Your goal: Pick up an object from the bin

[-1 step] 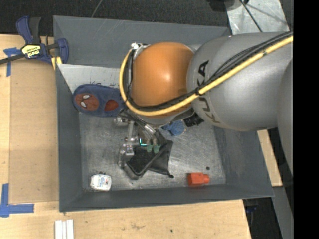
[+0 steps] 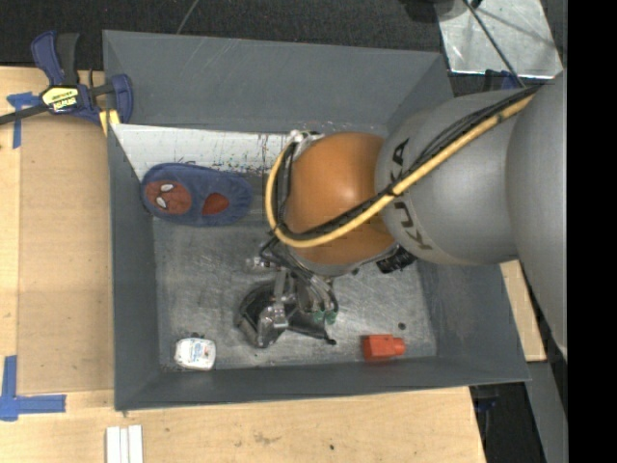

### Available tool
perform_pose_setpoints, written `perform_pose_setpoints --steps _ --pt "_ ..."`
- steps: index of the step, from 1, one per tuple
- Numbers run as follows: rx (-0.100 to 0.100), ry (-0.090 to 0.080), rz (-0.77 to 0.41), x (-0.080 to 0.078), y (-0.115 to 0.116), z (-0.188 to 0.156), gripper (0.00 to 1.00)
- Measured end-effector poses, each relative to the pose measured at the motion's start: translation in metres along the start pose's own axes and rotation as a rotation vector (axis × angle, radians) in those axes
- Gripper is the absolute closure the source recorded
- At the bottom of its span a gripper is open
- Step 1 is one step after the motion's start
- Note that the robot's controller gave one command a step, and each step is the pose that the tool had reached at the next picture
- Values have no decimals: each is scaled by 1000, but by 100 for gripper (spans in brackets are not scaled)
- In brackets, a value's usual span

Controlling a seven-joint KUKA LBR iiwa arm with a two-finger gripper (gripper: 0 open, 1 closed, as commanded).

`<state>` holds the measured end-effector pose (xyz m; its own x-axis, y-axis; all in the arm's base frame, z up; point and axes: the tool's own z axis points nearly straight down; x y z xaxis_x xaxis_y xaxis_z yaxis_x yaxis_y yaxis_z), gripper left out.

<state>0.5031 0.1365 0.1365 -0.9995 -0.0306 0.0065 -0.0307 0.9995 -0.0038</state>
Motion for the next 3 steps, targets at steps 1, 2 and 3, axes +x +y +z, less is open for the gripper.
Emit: perform_pose_setpoints --steps 1,2,3 --pt "-12 -6 -142 -12 -19 30 0" --pt "-11 20 -142 -7 -19 31 100" --pt "-1 -9 -751 -14 -28 -135 100"
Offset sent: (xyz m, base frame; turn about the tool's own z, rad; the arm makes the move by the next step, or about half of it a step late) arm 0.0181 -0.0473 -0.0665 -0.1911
